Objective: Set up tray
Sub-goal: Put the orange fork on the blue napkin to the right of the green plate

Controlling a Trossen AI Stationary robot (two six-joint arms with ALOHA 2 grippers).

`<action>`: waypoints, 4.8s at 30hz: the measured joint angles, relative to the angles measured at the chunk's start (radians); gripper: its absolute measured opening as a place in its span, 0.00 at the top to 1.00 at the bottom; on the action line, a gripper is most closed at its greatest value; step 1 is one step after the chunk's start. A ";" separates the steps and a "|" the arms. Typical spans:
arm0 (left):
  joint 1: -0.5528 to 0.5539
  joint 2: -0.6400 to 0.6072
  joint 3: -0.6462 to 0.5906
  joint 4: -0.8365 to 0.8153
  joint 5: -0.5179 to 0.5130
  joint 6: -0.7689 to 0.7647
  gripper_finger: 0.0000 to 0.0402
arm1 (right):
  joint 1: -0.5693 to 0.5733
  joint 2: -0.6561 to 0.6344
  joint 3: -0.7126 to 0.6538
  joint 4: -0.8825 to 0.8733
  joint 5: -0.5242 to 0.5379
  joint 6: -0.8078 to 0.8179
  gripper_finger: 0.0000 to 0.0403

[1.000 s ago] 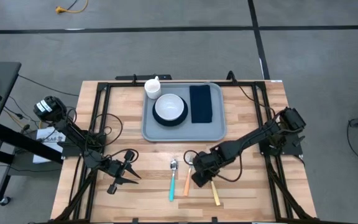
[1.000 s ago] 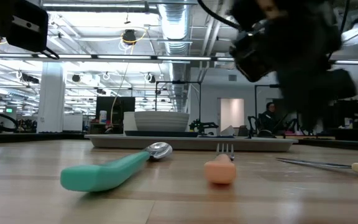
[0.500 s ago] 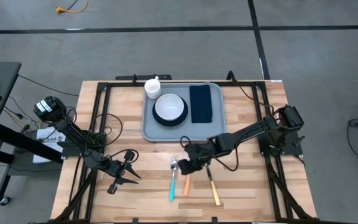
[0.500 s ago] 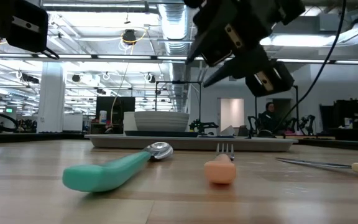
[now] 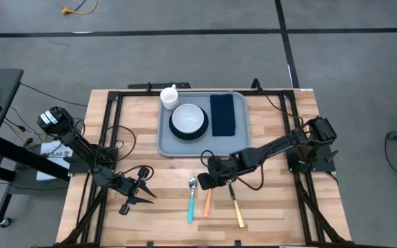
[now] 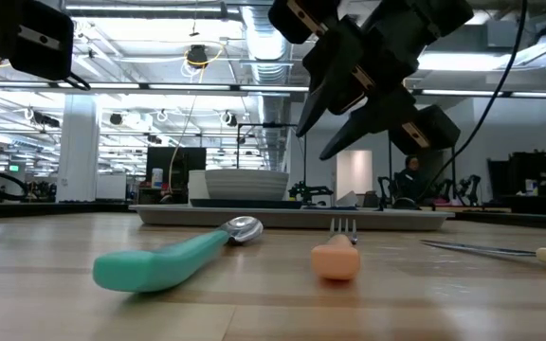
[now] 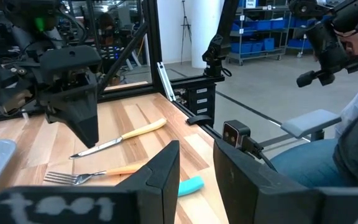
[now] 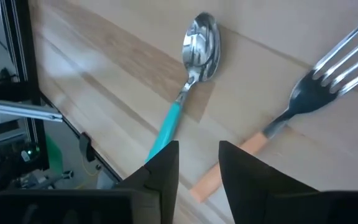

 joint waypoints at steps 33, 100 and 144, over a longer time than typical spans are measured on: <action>0.000 0.000 0.000 -0.001 0.000 0.000 0.78 | 0.018 0.015 0.000 -0.120 0.083 0.063 0.47; 0.000 0.000 0.000 -0.023 0.007 -0.004 0.78 | 0.002 0.201 0.034 -0.130 0.000 0.050 0.70; 0.000 0.000 0.000 -0.026 0.007 -0.005 0.78 | -0.046 0.199 0.091 -0.324 -0.044 -0.061 0.99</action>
